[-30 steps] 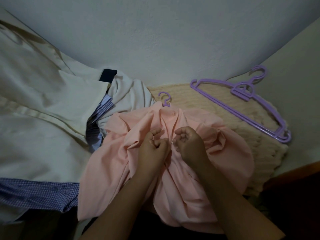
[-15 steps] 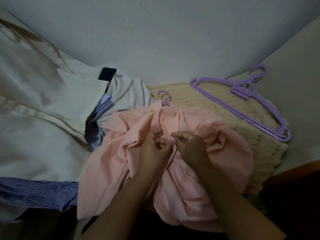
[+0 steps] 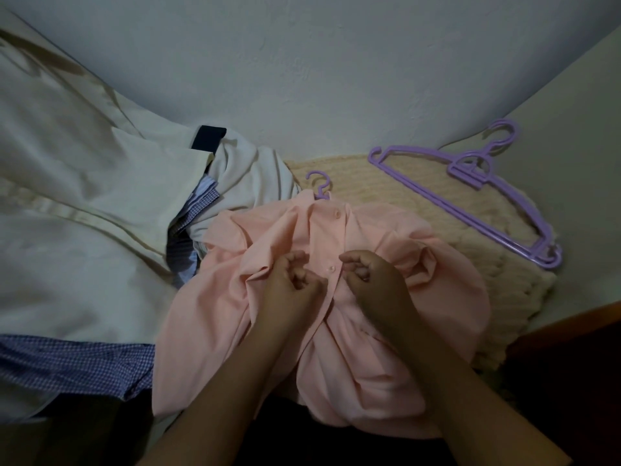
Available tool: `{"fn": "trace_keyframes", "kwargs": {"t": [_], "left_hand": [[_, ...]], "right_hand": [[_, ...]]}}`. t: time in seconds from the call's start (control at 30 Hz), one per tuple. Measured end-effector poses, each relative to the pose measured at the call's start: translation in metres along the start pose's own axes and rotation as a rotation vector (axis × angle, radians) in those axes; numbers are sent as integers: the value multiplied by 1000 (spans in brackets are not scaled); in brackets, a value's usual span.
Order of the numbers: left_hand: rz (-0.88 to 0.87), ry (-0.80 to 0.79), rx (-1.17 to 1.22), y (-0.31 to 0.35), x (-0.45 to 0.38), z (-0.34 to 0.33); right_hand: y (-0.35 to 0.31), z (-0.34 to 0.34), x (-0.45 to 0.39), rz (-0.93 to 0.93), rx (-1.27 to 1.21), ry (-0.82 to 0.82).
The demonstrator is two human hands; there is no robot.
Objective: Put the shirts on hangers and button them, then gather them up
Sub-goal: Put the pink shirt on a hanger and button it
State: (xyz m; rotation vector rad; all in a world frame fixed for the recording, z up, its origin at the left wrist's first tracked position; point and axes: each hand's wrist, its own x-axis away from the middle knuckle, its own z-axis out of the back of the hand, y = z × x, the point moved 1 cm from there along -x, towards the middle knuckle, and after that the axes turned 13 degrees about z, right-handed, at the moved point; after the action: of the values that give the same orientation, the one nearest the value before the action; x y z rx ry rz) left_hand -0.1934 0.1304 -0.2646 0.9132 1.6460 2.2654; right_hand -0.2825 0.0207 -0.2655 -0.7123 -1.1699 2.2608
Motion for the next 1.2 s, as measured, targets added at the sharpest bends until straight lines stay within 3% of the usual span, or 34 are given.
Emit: {"fn": "trace_keyframes", "kwargs": {"t": [0.1,0.3,0.5,0.63,0.77,1.0,1.2], "left_hand": [[-102,48,-199,-13,14,10],[-155,-90,-598,-44,22,27],[-143,43,-622,-43,30,30],[4,111,-332,-33,35,32],[245,4,40,-32,39,30],[305,-64,162,-31,55,20],[280,-41,186,-30,57,21]], "right_hand": [[-1,12,19,85,92,-37],[16,23,61,125,260,-309],[21,24,68,102,328,-260],[5,22,64,-69,115,-118],[-13,10,64,-226,-178,-16],[-31,-12,70,-311,-351,10],[-31,-9,71,-311,-309,58]]}}
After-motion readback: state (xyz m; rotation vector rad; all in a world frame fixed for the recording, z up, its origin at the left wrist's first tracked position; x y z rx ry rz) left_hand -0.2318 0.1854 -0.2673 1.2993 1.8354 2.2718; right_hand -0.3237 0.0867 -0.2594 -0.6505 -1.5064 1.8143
